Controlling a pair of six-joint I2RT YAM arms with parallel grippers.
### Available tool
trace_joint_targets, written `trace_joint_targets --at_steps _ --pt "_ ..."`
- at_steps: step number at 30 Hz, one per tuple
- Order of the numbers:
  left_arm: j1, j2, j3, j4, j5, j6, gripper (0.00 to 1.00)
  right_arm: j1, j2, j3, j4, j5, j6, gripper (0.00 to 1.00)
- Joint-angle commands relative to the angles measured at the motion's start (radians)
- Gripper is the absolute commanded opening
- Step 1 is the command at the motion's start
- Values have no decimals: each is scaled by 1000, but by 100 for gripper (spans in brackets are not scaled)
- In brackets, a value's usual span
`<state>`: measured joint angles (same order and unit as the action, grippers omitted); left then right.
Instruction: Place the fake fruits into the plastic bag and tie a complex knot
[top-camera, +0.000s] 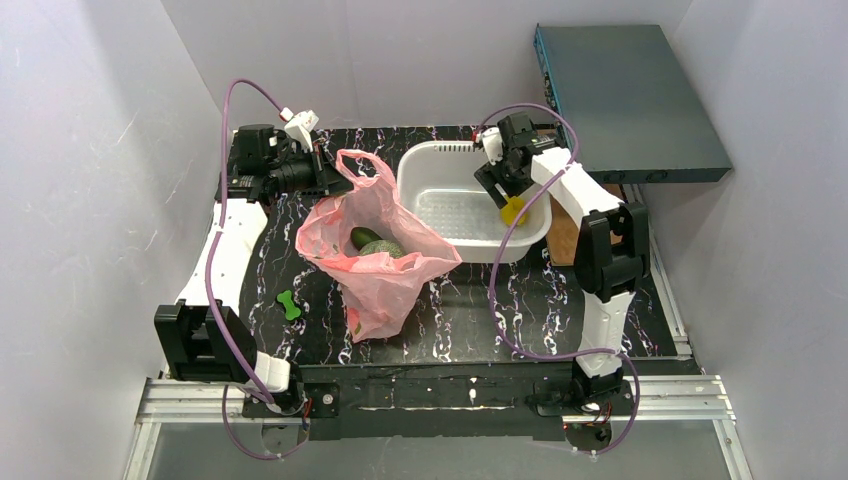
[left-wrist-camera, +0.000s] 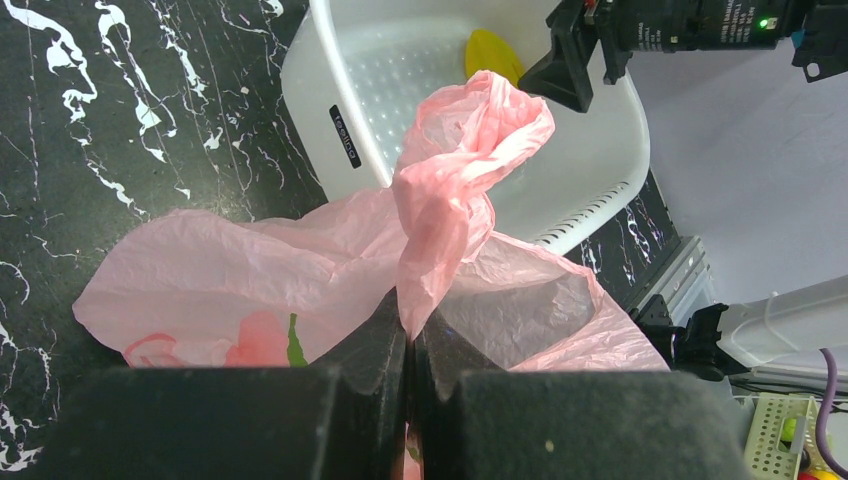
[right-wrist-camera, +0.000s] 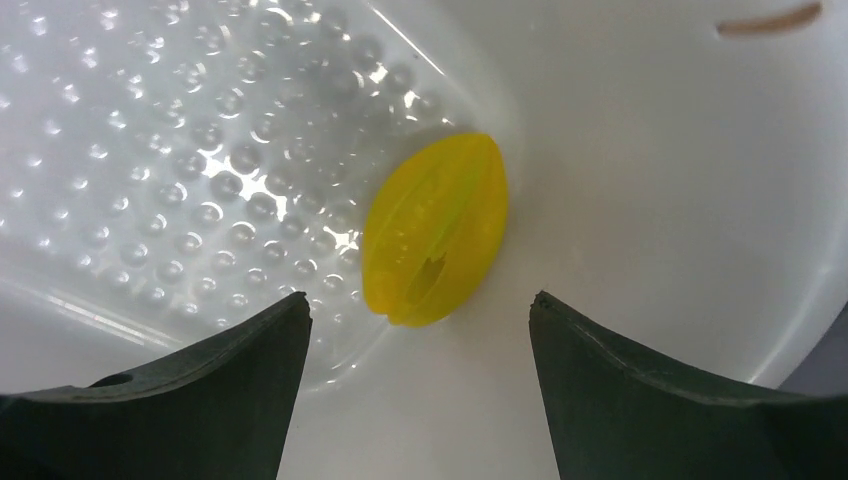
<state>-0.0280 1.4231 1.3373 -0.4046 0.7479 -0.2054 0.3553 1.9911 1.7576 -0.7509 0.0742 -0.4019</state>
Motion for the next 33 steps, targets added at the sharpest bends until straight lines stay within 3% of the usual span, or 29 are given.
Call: trace_joint_targets --at_steps 1,13,22,25,31,33 --pt "2 -29 31 -13 11 9 0 -3 -3 -18 69 125 165 86" --pt "2 -34 24 -15 8 10 0 -6 107 -19 90 115 235 86" --pt "3 -48 11 -13 3 9 0 4 168 35 -3 -21 315 83" --pt "3 -50 10 -14 2 12 0 20 157 25 13 -36 319 72" --pt "2 -55 15 -21 1 18 0 24 113 23 19 -22 296 29" --pt "2 -58 16 -26 4 22 0 24 74 38 13 -39 279 20"
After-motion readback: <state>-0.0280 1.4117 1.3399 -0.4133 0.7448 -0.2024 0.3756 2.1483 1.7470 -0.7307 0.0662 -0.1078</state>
